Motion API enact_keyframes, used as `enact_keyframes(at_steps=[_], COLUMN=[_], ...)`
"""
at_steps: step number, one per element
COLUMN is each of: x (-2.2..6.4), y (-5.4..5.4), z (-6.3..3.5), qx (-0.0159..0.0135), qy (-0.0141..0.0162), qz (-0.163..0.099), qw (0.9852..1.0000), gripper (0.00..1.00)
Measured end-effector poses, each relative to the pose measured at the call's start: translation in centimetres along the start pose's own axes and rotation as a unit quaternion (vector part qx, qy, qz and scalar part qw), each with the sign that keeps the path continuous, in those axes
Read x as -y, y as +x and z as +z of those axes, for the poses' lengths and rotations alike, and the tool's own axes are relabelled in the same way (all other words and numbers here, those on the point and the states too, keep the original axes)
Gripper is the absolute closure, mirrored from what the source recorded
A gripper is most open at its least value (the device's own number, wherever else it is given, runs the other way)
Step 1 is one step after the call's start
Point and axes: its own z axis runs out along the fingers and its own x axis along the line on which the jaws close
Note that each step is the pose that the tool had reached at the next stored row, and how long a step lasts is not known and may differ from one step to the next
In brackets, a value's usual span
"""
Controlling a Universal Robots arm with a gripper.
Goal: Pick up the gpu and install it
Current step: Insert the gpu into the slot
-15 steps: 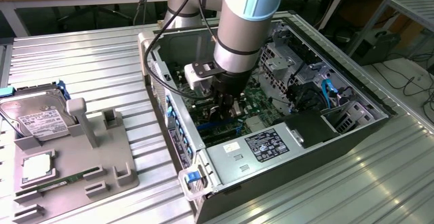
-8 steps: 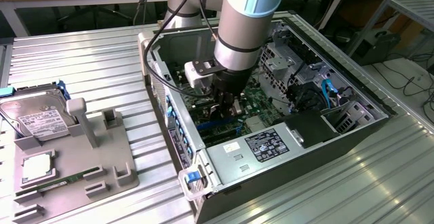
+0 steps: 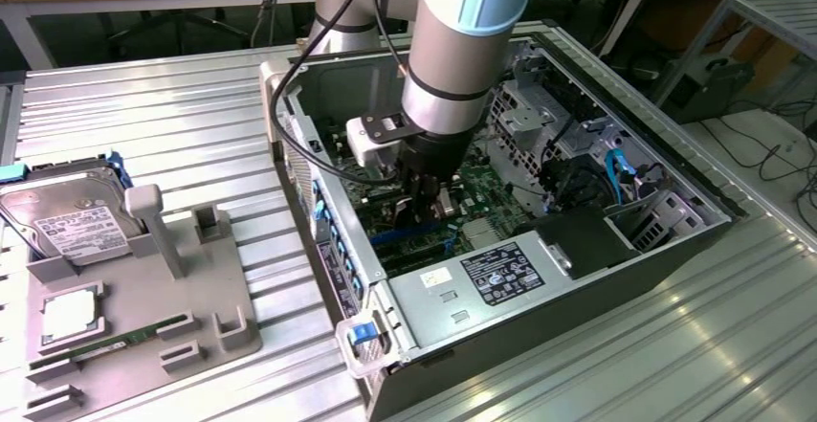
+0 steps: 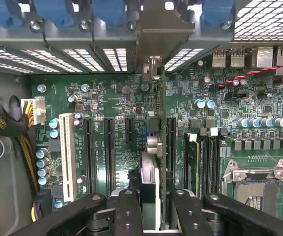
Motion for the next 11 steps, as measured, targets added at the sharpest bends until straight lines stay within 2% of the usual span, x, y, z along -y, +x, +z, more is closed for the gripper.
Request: enact_keyframes(at_steps=[11], x=[-0.24], y=[-0.03], z=[0.0], qx=[0.0], qy=[0.0], qz=[0.0], qw=[1.0], gripper=[0.72])
